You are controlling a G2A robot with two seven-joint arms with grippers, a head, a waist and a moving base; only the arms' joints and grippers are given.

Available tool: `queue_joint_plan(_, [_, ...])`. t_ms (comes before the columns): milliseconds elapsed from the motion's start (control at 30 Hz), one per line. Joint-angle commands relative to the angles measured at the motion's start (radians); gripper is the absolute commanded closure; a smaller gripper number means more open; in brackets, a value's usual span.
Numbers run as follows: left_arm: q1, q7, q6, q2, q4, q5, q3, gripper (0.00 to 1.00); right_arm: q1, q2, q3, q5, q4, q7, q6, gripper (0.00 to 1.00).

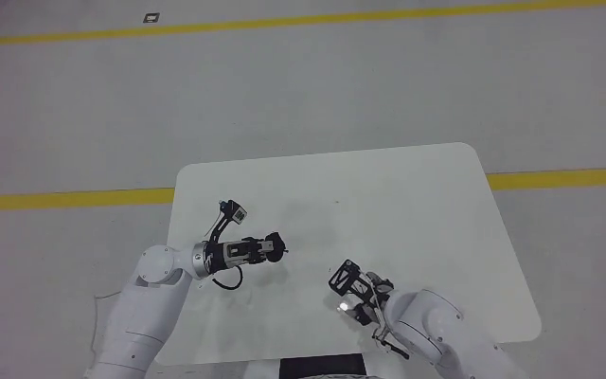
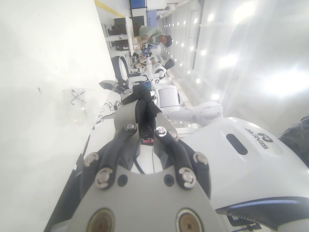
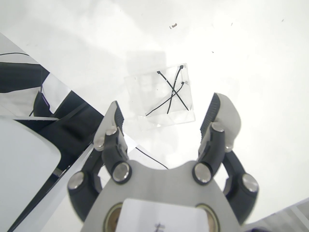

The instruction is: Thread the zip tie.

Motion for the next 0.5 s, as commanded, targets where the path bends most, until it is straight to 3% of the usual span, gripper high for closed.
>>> queue_joint_plan(0, [0.000, 0.000, 0.000, 0.000, 0.000, 0.000, 0.000, 1.00, 0.000, 0.000, -0.004, 0.000, 0.001, 0.003, -0.001, 0.66])
queue_joint_plan(467, [0.000, 0.000, 0.000, 0.000, 0.000, 0.000, 0.000, 1.00, 0.063, -0.018, -0.042, 0.052, 0.101, -0.026, 0.024, 0.72])
